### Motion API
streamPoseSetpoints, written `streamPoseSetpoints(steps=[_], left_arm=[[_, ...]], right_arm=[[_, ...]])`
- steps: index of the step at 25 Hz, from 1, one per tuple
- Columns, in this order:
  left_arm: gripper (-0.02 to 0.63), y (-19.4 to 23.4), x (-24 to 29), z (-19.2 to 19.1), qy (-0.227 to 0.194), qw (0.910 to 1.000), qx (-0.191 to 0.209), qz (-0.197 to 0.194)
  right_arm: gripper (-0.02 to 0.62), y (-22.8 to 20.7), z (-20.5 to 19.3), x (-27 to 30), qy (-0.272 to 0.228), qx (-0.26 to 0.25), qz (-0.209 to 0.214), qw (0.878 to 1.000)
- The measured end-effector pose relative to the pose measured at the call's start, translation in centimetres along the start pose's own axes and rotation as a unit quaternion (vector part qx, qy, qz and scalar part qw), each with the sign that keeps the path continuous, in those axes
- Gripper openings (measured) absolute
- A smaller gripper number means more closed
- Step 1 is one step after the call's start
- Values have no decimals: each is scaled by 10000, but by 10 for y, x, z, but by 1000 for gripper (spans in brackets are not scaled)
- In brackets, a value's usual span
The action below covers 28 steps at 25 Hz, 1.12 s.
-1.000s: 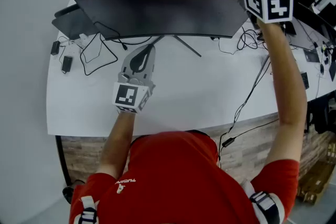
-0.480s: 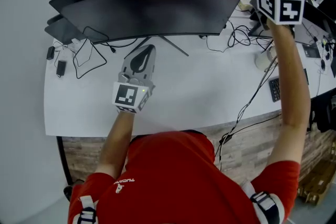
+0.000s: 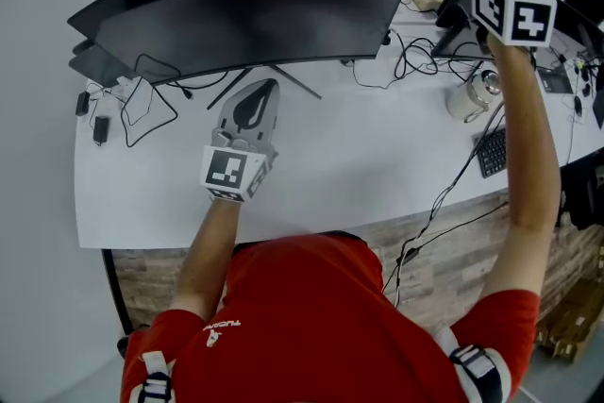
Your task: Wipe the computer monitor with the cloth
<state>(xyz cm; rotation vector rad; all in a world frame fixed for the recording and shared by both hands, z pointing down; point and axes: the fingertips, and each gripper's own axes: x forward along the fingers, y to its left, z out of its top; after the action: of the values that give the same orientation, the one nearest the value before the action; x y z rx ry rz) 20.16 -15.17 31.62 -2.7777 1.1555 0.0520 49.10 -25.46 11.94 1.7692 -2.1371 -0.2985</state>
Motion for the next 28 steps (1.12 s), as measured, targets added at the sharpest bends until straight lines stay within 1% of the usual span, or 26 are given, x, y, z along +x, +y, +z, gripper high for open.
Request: streamPoseSetpoints(steps=[4,7,14,17,20,24,28], left_arm=[[9,-11,8,-2,10,10000,-12,-78],[9,-16,11,-5,39,9999,-4,-111],[9,-18,13,-8,78,9999,3,-102],[9,-16,11,-9,95,9999,-1,-70],[9,-11,8,-10,89,10000,0,-16],[9,-6,2,-12,81,10000,-19,36],[9,-3,-3,-20,138,9999,-24,57]], right_arm=[[72,-11,-11,-7,69,51,-53,9999],[72,-9,-19,-9,115,46,-5,9999],[72,20,-20,-3,1,151,461,9988],[72,31,-23,1,-3,239,573,9981],[72,36,-27,4,-65,394,590,9975],[72,37,-36,7,-163,744,583,9954],[72,46,-57,12,-66,789,576,9952]])
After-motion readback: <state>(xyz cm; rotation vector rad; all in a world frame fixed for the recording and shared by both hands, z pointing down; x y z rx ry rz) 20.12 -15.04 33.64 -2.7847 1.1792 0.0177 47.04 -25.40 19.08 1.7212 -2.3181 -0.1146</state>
